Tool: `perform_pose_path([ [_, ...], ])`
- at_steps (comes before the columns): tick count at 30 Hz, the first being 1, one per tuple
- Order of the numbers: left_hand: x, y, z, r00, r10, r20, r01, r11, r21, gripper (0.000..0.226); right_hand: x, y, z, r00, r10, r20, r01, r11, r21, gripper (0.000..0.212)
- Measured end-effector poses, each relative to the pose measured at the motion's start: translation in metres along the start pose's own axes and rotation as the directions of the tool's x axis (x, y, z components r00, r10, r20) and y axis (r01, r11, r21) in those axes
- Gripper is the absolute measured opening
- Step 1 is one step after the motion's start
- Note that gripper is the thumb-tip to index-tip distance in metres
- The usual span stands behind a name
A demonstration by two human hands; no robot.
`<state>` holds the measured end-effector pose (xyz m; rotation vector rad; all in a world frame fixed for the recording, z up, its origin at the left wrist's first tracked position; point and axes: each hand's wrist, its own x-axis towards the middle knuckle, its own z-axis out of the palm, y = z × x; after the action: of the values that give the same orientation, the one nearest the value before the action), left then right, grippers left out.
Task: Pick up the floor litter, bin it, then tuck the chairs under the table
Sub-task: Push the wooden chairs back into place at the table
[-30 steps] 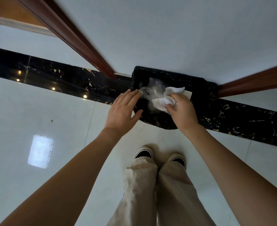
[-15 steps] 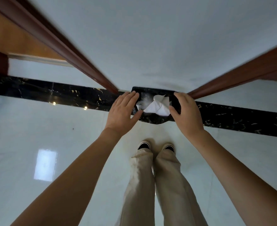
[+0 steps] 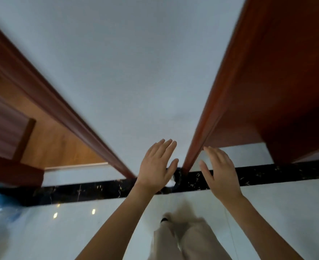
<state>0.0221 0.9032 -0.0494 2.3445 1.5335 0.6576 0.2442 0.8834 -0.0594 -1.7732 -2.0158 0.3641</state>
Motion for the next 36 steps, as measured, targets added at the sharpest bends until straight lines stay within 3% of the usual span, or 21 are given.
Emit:
perform_pose_path([
  [6, 0.014, 0.073, -0.011, 0.981, 0.189, 0.047, -0.187, 0.981, -0.042, 0.048, -0.064, 0.029, -0.066, 0.978, 0.157, -0.136, -0.162, 0.986, -0.026, 0.056],
  [11, 0.018, 0.137, 0.021, 0.962, 0.243, 0.125, -0.232, 0.968, -0.100, 0.049, -0.129, 0.074, -0.104, 0.930, 0.313, -0.194, -0.325, 0.945, -0.029, 0.054],
  [20, 0.046, 0.301, 0.078, 0.841, 0.492, 0.223, -0.455, 0.868, -0.199, 0.053, -0.239, 0.143, -0.197, 0.774, 0.540, -0.329, -0.584, 0.810, -0.044, 0.055],
  [23, 0.051, 0.355, 0.092, 0.762, 0.604, 0.235, -0.545, 0.793, -0.270, 0.055, -0.275, 0.156, -0.226, 0.676, 0.607, -0.418, -0.680, 0.732, -0.039, 0.056],
  [29, 0.054, 0.449, 0.115, 0.538, 0.811, 0.230, -0.708, 0.583, -0.398, 0.057, -0.347, 0.159, -0.269, 0.399, 0.696, -0.596, -0.850, 0.525, 0.043, 0.055],
  [36, 0.017, 0.503, 0.140, 0.257, 0.936, 0.242, -0.742, 0.351, -0.571, 0.055, -0.422, 0.115, -0.251, 0.036, 0.733, -0.680, -0.950, 0.236, 0.205, 0.054],
])
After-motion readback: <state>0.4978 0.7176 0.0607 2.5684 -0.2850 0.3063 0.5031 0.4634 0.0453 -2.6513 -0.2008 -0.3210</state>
